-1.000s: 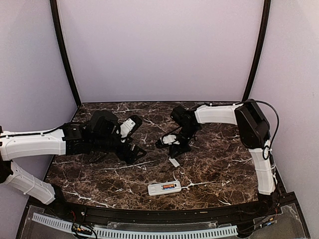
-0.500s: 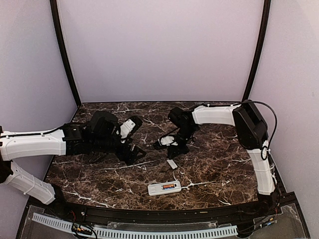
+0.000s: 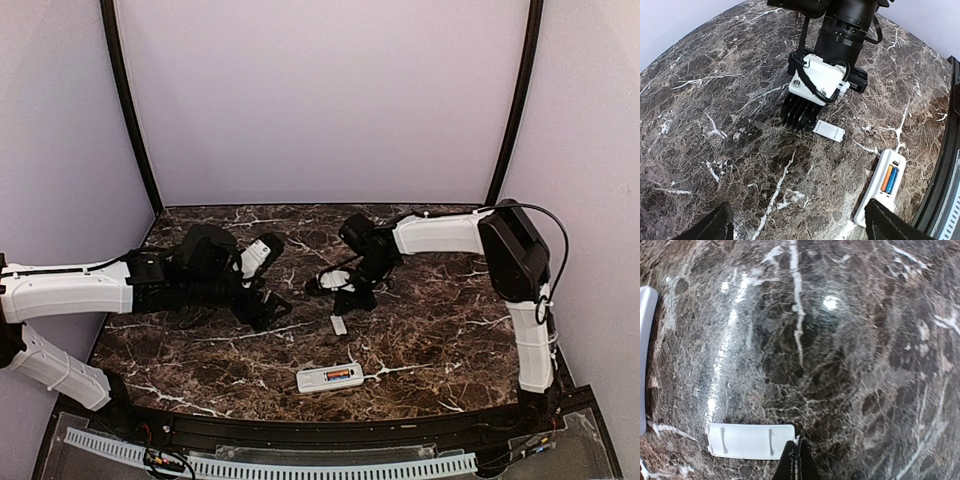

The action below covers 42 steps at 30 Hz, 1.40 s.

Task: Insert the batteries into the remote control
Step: Pick up the battery cover at the center of the board, then pass from the right arm to the left

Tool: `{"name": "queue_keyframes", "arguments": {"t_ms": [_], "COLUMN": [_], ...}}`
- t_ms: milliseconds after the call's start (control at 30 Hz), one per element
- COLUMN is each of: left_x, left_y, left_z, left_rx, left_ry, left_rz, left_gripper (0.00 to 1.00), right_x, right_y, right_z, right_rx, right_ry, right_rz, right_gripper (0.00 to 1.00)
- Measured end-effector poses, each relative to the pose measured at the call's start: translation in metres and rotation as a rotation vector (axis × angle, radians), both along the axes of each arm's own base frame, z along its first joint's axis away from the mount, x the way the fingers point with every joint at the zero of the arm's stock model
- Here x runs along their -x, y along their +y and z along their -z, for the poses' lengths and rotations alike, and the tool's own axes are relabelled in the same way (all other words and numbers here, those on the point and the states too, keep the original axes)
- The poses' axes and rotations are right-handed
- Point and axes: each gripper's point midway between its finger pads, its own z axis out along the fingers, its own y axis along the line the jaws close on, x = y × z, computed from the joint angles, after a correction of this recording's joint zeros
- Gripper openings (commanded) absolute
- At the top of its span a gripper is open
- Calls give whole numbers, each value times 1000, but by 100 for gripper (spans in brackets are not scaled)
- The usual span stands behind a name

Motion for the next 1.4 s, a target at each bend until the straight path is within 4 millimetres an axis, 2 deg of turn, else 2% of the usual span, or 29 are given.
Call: {"name": "queue_keyframes", "arguments": {"t_ms": [67,167,333,433,500,700,767,867,933,1033,1133,1233,1300,1400], "left_x": [-2,-4,-5,-3,-1,-4,-6,-6,-6,-5,-4,-3,-2,-3], "left_y": [-1,-2,-7,-17,-23,-32,-32,-33,-35,-37,-40,-45,-47,-46], "left_z": [-2,-7,-31,-49,-59,-91,-96,-102,-106,-111,-112,-113,-113,-112], "left_rx": [18,66,224,323,369,464,481,501,516,526,529,531,527,520], "left_ry": [3,11,27,43,62,60,64,75,82,83,89,100,99,92], "left_rz": [-17,-48,-85,-71,-55,-46,-53,-57,-53,-38,-19,-3,12,17], "left_gripper": [86,84,86,90,90,80,72,55,48,43,26,4,0,0], "right_x": [-6,-18,-29,-21,-10,16,23,31,37,45,47,46,46,46], "right_y": [1,3,13,27,38,49,50,51,53,54,55,55,54,54], "right_z": [-11,-48,-137,-177,-198,-239,-251,-266,-273,-277,-277,-277,-277,-278], "right_rx": [-22,-101,-302,-401,-463,-586,-617,-654,-674,-686,-686,-682,-681,-684], "right_ry": [-43,-135,-339,-433,-469,-525,-538,-559,-569,-576,-580,-589,-589,-591], "right_rz": [52,156,320,373,392,427,428,432,427,415,411,410,410,411], "right_gripper": [0,0,0,0,0,0,0,0,0,0,0,0,0,0]}}
